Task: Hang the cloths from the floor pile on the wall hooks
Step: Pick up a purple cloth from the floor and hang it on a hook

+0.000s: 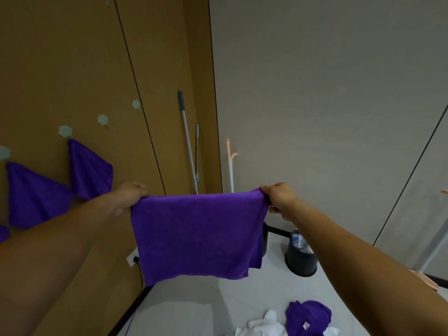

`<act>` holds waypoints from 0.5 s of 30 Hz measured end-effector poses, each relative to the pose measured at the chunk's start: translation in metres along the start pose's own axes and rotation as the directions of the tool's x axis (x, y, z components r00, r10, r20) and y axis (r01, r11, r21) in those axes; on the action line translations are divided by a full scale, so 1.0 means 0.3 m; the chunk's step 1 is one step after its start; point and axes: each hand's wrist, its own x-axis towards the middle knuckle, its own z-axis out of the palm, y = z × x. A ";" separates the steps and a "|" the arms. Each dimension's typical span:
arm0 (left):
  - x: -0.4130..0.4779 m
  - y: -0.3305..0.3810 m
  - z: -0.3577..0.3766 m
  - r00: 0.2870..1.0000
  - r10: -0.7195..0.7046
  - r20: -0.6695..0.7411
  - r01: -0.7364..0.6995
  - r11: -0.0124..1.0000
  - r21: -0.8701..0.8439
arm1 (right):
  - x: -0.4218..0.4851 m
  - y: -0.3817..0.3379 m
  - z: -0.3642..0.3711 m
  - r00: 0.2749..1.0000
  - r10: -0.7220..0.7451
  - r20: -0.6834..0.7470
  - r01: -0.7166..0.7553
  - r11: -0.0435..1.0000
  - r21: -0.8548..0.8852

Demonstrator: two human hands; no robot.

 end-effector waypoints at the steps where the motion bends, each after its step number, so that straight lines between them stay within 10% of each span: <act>1: 0.004 0.003 0.006 1.000 -0.010 -0.011 0.009 0.999 -0.031 | 0.003 0.002 0.002 1.000 0.006 -0.007 -0.007 1.000 -0.011; 15: 0.042 0.068 0.066 0.994 -0.109 0.010 0.107 0.953 -0.282 | 0.030 0.004 -0.017 0.999 0.013 0.042 -0.008 0.994 -0.109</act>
